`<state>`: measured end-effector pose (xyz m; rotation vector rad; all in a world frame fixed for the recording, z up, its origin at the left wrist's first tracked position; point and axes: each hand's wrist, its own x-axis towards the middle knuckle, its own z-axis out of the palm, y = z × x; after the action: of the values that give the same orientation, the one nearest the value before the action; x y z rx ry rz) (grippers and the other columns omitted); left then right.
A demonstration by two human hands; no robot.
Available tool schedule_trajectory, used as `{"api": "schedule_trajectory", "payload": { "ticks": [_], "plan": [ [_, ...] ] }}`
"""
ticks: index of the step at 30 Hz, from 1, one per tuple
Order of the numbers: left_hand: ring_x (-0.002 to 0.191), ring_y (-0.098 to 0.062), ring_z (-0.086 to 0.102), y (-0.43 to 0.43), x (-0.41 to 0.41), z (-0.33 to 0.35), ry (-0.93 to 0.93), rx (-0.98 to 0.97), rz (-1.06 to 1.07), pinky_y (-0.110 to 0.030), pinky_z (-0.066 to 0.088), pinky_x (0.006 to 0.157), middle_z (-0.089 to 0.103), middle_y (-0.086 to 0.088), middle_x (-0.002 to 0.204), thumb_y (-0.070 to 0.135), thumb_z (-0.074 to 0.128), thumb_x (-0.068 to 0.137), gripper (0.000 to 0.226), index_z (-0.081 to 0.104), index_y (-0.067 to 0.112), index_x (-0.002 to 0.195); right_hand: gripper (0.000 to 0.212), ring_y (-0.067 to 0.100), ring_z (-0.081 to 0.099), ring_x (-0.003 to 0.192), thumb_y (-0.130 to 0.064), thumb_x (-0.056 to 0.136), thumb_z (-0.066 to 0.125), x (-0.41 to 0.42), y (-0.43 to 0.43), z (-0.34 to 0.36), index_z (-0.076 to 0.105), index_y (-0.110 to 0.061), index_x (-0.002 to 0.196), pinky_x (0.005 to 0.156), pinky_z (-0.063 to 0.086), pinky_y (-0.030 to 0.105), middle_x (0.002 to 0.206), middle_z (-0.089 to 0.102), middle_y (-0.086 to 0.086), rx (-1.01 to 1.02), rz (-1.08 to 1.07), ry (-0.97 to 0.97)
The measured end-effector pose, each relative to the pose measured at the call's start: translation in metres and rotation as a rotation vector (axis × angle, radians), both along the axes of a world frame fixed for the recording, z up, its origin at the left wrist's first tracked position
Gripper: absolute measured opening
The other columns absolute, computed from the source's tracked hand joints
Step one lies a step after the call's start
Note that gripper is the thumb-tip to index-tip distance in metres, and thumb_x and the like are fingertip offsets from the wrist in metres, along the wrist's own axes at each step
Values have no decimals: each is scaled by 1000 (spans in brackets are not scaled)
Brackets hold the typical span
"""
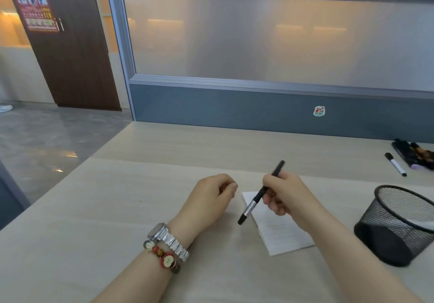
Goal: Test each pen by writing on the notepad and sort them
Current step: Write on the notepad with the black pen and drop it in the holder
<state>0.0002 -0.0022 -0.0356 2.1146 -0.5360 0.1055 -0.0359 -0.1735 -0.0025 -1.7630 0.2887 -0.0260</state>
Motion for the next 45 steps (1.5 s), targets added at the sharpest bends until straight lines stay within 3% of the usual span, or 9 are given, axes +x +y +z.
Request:
{"api": "schedule_trajectory", "payload": {
  "ticks": [4,9,12,19,22,28,33,38,45],
  "plan": [
    [73,-9,59,-28,-3,7,13,49,-74,-27,47,69,68,8,81,28,49,90,14,62,23,87,14,16,42,33,-6,84,49,-6,-26,-10,46,-9,70,32,28,19,46,56,6,148,-66,-71],
    [88,-13,55,-52,-10,3,-146,160,-169,-31,46,78,65,3,98,33,46,91,21,57,21,105,18,16,46,37,-6,88,50,-8,-33,-26,49,-10,71,33,33,21,51,58,9,414,-72,-128],
    [83,-14,50,-54,-11,-2,-171,186,-214,-31,42,75,60,3,90,30,43,93,20,55,18,104,16,14,47,38,-6,88,50,-7,-29,-29,53,-8,73,34,33,20,50,58,7,479,-26,-139],
    [61,-14,39,-46,-9,-3,-218,237,-138,-33,32,57,41,6,56,37,39,93,17,41,27,79,20,14,44,38,-7,90,51,-6,-19,-32,57,-8,71,36,32,19,51,57,5,393,32,-300],
    [56,-16,37,-45,-11,0,-213,220,-136,-33,30,54,39,4,50,36,41,93,18,42,26,78,22,13,42,39,-7,91,51,-5,-20,-31,57,-11,70,37,31,18,52,56,4,368,74,-325],
    [50,-12,39,-44,-12,2,-204,179,-133,-27,30,50,39,4,47,37,43,91,15,48,27,81,22,14,39,41,-10,89,54,-5,-22,-31,57,-14,68,39,31,18,51,54,4,381,101,-327],
    [70,-15,50,-48,-14,-1,-221,233,-183,-34,42,63,58,6,72,40,41,91,17,50,28,99,22,14,33,37,-27,78,63,-5,-22,-32,54,-15,62,39,23,20,45,43,0,270,120,-271],
    [62,-9,42,-47,-11,-5,-223,228,-179,-30,36,58,43,9,59,43,47,88,17,47,30,98,24,13,32,33,-14,86,60,-3,-19,-36,53,-11,63,39,21,17,39,41,-3,219,91,-257],
    [62,-2,44,-45,-9,-11,-217,240,-175,-23,37,58,40,15,65,56,51,78,44,35,37,114,23,14,29,35,-16,80,56,-1,-29,-30,54,-16,57,39,23,19,40,40,3,257,79,-275]
  ]
}}
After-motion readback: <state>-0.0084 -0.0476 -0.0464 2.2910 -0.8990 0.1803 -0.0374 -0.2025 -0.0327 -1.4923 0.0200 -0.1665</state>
